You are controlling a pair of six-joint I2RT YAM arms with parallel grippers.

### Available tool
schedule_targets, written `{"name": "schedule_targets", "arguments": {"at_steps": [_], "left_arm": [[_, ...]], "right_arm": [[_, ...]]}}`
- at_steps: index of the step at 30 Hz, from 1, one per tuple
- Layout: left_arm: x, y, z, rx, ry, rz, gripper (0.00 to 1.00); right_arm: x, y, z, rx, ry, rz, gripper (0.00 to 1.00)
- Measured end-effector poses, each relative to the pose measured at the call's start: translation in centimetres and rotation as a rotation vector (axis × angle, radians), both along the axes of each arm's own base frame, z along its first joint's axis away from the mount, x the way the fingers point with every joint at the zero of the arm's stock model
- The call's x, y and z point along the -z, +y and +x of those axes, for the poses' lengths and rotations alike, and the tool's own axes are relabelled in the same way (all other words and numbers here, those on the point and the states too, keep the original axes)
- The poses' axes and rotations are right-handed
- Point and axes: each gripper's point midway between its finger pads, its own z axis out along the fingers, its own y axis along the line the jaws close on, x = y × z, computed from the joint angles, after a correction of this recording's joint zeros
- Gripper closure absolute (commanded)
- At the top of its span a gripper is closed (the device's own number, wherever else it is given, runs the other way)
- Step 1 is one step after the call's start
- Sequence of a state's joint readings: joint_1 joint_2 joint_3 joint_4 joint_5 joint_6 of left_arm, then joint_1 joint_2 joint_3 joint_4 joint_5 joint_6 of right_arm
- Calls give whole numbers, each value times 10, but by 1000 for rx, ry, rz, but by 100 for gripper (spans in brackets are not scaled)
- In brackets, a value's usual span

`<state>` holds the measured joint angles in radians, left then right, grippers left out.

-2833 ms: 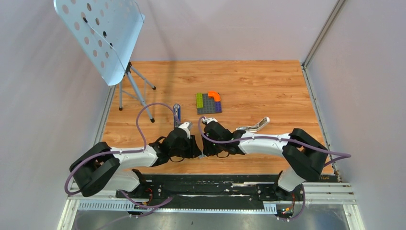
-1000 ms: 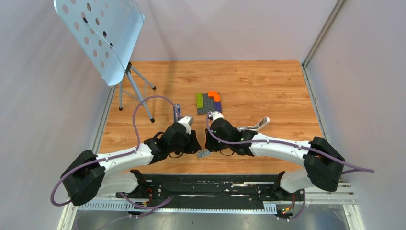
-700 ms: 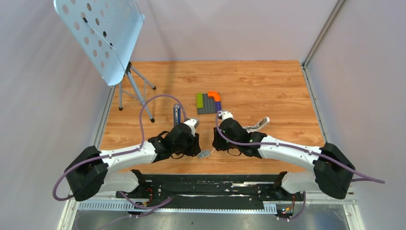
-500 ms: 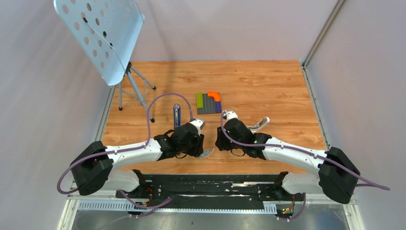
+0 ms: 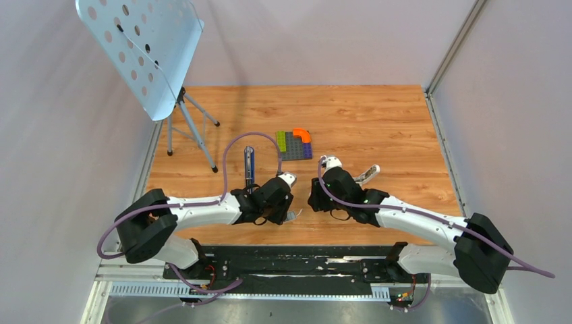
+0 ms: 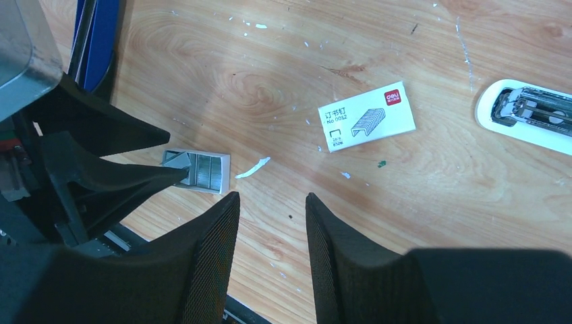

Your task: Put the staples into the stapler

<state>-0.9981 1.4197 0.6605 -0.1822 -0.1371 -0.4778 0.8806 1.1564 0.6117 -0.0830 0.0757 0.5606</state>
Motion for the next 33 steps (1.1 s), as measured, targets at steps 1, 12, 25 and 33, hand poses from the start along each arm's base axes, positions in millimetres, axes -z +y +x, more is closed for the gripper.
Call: {"name": "schedule_targets", "arguments": {"at_steps": [1, 12, 25, 33], "left_arm": [[-1, -1, 0, 0, -4, 1, 63], [-2, 1, 4, -17, -24, 12, 76], [-22, -2, 4, -55, -23, -59, 78], [-61, -9, 20, -124, 32, -317, 78]], "right_arm": [[0, 0, 0, 1, 0, 0, 55], [-1, 1, 2, 3, -3, 9, 56], [-6, 5, 0, -25, 11, 143, 56], [-30, 16, -9, -113, -40, 314, 56]]}}
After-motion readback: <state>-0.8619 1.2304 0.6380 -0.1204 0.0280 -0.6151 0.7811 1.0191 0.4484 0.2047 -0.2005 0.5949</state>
